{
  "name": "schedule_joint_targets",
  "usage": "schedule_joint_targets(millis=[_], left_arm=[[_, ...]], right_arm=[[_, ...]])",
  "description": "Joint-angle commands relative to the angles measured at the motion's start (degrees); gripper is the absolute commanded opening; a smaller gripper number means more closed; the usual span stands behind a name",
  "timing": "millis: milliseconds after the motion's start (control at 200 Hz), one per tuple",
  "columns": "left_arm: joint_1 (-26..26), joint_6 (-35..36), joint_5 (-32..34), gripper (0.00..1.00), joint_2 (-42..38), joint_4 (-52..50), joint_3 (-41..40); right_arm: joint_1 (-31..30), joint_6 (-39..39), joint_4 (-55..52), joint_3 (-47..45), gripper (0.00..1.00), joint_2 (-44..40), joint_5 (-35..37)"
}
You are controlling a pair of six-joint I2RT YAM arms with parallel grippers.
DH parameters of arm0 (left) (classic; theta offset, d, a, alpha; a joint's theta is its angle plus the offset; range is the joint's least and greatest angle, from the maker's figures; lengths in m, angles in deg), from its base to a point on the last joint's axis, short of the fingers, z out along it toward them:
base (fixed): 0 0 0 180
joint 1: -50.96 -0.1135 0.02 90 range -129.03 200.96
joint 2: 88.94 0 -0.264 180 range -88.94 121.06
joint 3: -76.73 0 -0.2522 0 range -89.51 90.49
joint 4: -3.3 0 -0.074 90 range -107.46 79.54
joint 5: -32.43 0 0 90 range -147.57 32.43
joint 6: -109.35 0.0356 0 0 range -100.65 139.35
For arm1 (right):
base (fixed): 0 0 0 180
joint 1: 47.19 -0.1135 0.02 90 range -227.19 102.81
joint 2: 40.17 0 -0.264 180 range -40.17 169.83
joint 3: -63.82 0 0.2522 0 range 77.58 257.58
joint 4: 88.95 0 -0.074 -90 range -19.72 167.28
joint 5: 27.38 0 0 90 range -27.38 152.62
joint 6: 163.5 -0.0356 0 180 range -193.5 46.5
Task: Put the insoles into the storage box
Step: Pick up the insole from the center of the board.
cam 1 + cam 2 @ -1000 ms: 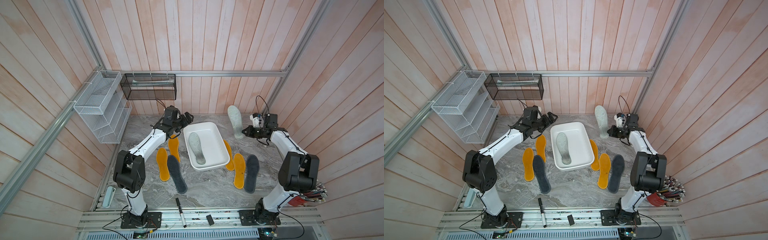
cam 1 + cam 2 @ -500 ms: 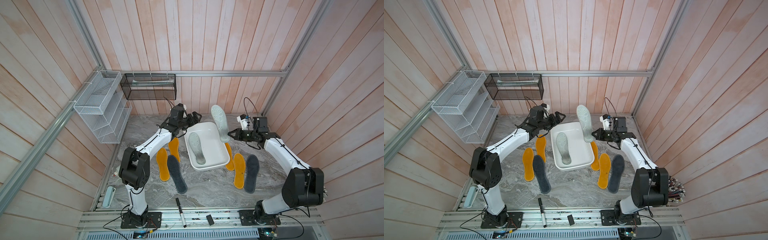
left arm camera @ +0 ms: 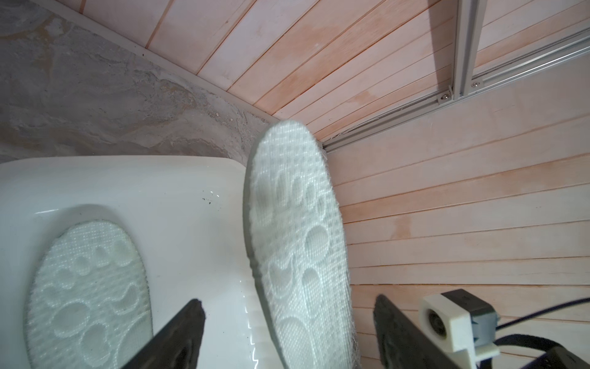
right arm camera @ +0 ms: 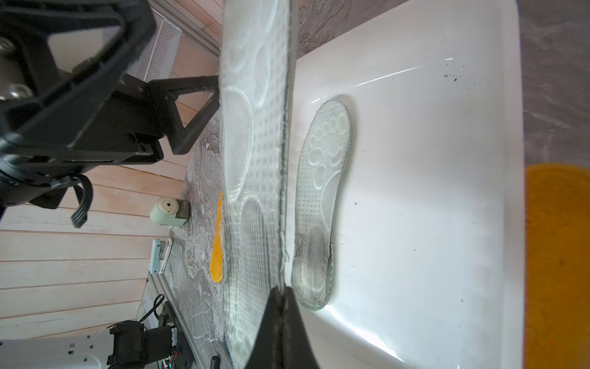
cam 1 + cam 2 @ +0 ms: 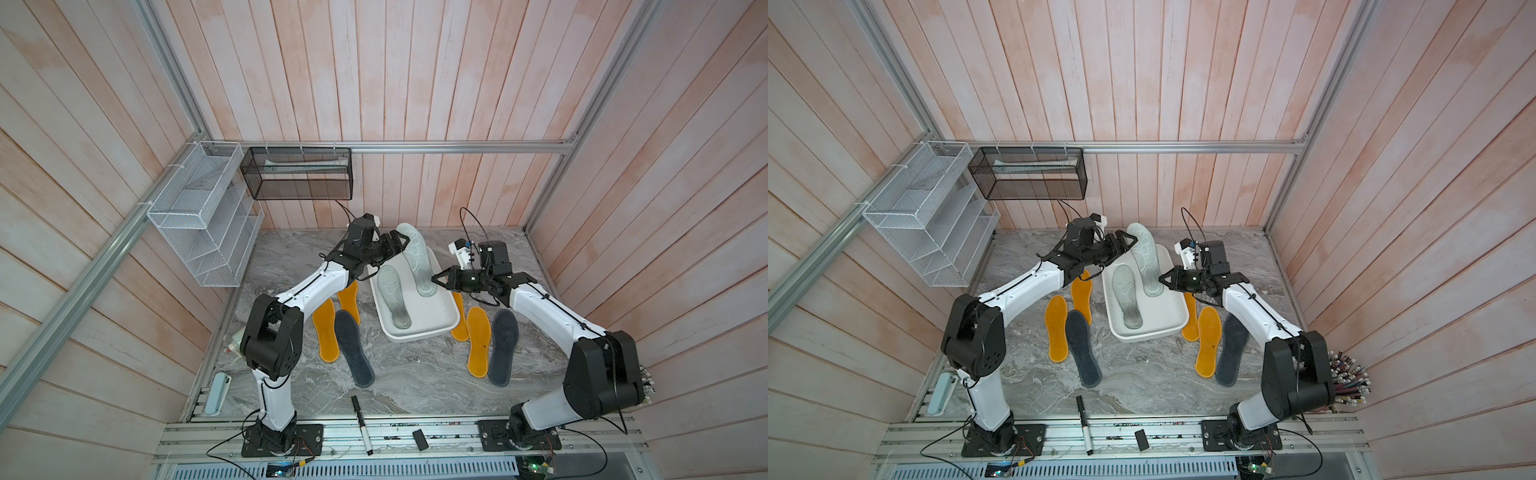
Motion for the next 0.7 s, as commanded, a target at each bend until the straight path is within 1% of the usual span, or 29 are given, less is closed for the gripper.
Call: schedule_joint_targets(millis=[0,150,240,350,465,530,695], left_arm=[[0.52,-1.15,-0.96,0.78,-1.58,1.86,-2.75],[1.62,-1.61,-1.94,0.71,-1.11,2.22,-3.31],[2.39,-1.53,-2.97,0.66,-0.15,2.42,-2.36],[3.11,-0.51,-3.14,0.62,0.84,1.64,-0.7],[3.53,-0.43,-3.44,0.55,1.71,0.89,0.25],[3.61,-0.94,-3.46,0.5,1.79,1.01,-0.18],[3.65,-2.01,-3.93,0.48,1.99,2.48,-1.56]], right_arm=[[-0.12,-1.01,1.66,0.57,0.0,0.86,0.53],[-0.12,-1.28,2.01,0.37,0.0,1.19,0.34],[-0.12,-1.48,2.2,0.02,0.0,1.28,0.19],[-0.12,-1.85,2.75,-0.69,0.0,1.24,0.18],[-0.12,-2.32,3.43,-1.34,0.0,1.03,0.11],[-0.12,-2.34,3.72,-1.35,0.0,1.1,0.17],[-0.11,-2.51,4.11,-1.27,0.0,1.54,-0.06]])
